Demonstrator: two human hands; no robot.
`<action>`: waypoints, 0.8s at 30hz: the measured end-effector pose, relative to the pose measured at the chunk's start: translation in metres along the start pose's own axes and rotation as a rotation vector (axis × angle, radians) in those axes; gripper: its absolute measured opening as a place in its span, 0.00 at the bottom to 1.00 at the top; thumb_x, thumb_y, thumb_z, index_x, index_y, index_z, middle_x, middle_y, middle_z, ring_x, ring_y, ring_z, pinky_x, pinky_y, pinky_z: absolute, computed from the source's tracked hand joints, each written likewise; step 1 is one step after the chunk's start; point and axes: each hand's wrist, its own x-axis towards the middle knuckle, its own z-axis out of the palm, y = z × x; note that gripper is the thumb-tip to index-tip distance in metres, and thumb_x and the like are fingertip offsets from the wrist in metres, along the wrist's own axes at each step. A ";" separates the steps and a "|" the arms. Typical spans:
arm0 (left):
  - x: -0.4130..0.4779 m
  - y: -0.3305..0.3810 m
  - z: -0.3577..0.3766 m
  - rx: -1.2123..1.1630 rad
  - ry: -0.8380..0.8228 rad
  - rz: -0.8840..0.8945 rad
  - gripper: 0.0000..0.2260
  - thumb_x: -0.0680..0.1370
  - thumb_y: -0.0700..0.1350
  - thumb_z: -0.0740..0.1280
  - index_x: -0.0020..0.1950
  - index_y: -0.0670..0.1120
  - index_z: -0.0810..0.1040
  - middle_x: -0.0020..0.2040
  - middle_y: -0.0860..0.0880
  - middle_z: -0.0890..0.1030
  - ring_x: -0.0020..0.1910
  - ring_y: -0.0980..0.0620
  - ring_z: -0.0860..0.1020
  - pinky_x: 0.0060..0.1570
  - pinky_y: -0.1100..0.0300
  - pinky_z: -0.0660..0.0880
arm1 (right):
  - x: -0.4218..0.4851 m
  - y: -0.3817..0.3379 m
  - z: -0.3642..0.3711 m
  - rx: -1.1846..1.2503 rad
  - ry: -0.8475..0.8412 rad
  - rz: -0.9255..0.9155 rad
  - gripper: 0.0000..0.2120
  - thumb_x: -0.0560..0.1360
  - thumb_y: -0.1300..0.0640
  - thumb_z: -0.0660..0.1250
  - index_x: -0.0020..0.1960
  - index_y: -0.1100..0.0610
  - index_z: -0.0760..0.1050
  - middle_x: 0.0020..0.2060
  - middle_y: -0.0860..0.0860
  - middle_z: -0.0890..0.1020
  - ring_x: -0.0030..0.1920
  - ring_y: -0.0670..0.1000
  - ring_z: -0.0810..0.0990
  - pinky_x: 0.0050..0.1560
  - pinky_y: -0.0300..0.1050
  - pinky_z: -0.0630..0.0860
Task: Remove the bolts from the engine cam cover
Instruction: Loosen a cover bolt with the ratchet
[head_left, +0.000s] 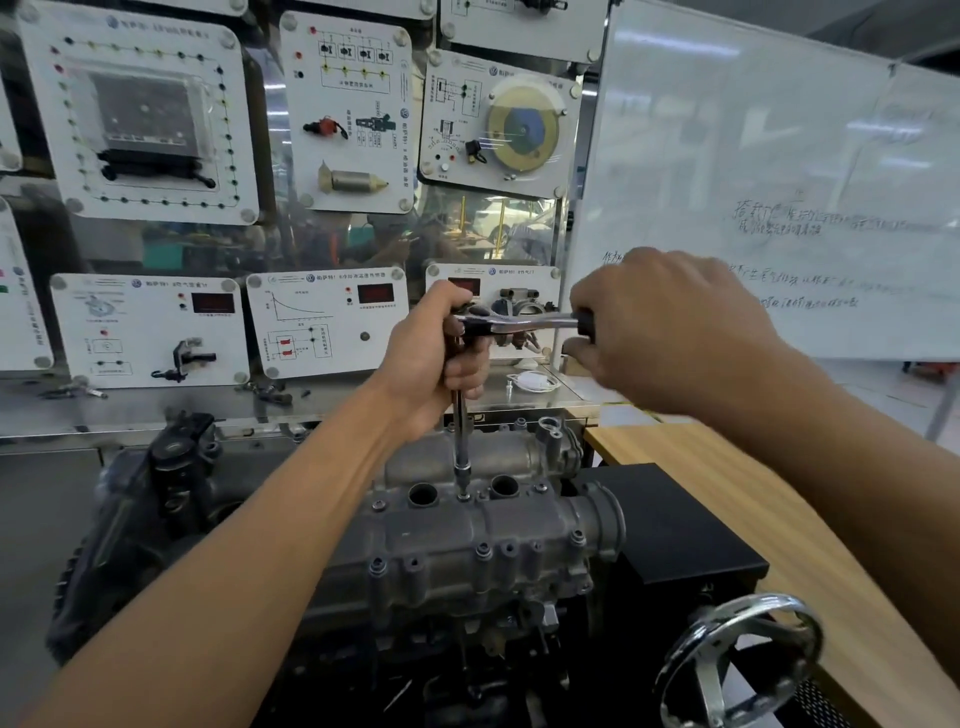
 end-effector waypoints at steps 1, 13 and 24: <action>-0.005 -0.002 0.002 0.006 -0.011 0.017 0.21 0.80 0.51 0.54 0.29 0.45 0.69 0.21 0.51 0.60 0.23 0.52 0.56 0.28 0.58 0.59 | 0.007 0.010 0.011 0.027 -0.021 0.008 0.15 0.74 0.51 0.67 0.33 0.49 0.64 0.28 0.46 0.65 0.31 0.55 0.68 0.30 0.42 0.57; 0.003 -0.015 0.035 0.110 0.218 0.078 0.25 0.80 0.54 0.55 0.23 0.51 0.68 0.23 0.55 0.66 0.22 0.56 0.61 0.26 0.60 0.60 | 0.006 0.018 0.041 0.084 -0.072 0.272 0.05 0.74 0.55 0.66 0.43 0.56 0.73 0.34 0.50 0.74 0.35 0.55 0.71 0.36 0.44 0.66; -0.001 -0.011 0.019 0.139 0.102 0.075 0.15 0.76 0.56 0.63 0.31 0.56 0.64 0.25 0.55 0.63 0.24 0.56 0.59 0.25 0.63 0.61 | 0.014 0.001 0.031 0.074 -0.044 0.347 0.07 0.76 0.63 0.62 0.46 0.57 0.79 0.32 0.50 0.71 0.36 0.54 0.71 0.47 0.49 0.73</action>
